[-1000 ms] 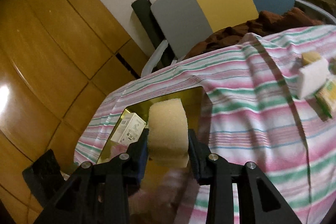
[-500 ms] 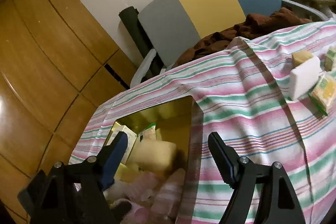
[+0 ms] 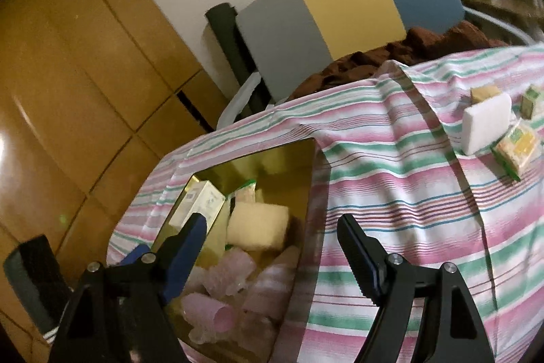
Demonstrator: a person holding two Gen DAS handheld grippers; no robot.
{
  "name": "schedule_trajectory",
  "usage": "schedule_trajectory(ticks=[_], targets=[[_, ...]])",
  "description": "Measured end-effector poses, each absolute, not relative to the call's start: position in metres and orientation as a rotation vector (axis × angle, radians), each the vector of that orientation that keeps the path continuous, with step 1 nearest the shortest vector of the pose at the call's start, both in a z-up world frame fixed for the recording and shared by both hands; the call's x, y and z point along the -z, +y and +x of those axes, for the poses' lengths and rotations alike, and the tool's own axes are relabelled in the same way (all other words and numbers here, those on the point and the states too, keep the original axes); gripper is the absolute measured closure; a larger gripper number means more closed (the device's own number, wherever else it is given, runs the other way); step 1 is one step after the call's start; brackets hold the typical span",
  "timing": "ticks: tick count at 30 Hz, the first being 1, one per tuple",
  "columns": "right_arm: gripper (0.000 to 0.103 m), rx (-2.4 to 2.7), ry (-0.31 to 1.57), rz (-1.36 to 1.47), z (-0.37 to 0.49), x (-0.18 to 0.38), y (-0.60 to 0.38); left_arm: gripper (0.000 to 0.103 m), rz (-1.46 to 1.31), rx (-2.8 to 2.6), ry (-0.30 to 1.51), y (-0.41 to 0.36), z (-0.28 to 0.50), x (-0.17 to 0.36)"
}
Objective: Organize objects
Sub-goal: 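Withdraw both tools from the tray toward the remaining items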
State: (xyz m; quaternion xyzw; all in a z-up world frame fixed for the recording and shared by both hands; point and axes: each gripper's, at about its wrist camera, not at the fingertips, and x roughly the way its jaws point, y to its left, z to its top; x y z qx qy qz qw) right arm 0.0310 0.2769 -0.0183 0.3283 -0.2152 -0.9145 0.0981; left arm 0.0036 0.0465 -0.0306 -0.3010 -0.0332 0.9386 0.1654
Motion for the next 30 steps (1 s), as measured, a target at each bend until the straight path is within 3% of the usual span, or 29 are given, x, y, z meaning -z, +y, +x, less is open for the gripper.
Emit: schedule_trajectory(ticks=[9, 16, 30], targets=[[0.023, 2.717, -0.407, 0.997, 0.035, 0.014, 0.242, 0.019, -0.955, -2.763, -0.249, 0.012, 0.001, 0.037], [0.023, 2.754, -0.256, 0.997, 0.041, 0.009, 0.230, 0.019, -0.929, -2.726, -0.253, 0.018, 0.010, 0.036], [0.023, 2.842, -0.200, 1.007, 0.060, 0.004, 0.260, 0.018, -0.940, -2.617, -0.204, 0.059, 0.022, 0.038]])
